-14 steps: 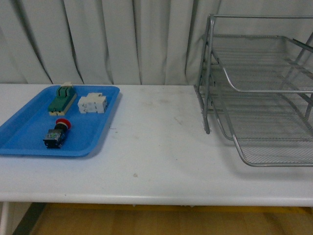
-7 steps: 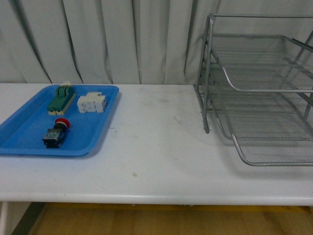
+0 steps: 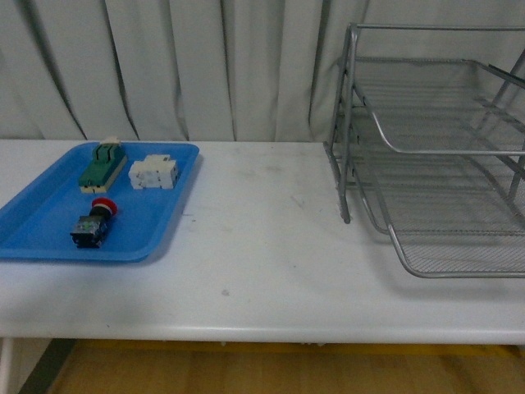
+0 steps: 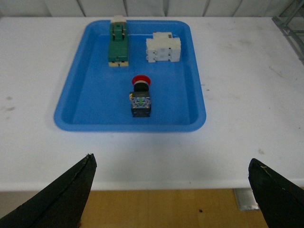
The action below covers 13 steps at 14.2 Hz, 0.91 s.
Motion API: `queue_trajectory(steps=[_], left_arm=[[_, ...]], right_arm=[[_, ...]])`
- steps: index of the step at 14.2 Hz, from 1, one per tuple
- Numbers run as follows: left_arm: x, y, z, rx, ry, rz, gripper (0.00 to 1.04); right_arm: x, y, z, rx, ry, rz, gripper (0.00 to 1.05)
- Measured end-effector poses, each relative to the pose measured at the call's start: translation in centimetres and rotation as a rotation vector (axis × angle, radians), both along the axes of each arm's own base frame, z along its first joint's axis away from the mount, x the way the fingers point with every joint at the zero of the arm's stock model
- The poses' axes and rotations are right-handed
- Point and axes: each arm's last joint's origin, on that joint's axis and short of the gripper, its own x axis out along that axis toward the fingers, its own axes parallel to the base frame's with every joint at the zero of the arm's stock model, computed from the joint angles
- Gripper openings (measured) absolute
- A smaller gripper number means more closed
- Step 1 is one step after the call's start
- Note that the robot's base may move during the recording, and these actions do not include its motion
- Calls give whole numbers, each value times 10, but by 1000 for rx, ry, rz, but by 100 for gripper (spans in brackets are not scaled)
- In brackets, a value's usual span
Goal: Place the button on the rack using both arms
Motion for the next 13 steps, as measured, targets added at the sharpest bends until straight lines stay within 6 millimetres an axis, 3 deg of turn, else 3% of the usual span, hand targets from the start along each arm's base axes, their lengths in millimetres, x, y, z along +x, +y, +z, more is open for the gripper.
queue_trajectory(steps=[1,4,7,10,13], left_arm=[[36,3,-2,-1,83,-6,98],[135,23,-36,-27,319,17,98],[200,29,-69,-39,435,-12,98],[241,31,-94,-32,479,-23,98],[264,38,-112,5,488,21,98]], right_arm=[[0,0,0,0,0,0,97],[0,0,0,0,0,0,98],[0,0,0,0,0,0,98],[0,0,0,0,0,0,98],[0,0,0,0,0,0,98]])
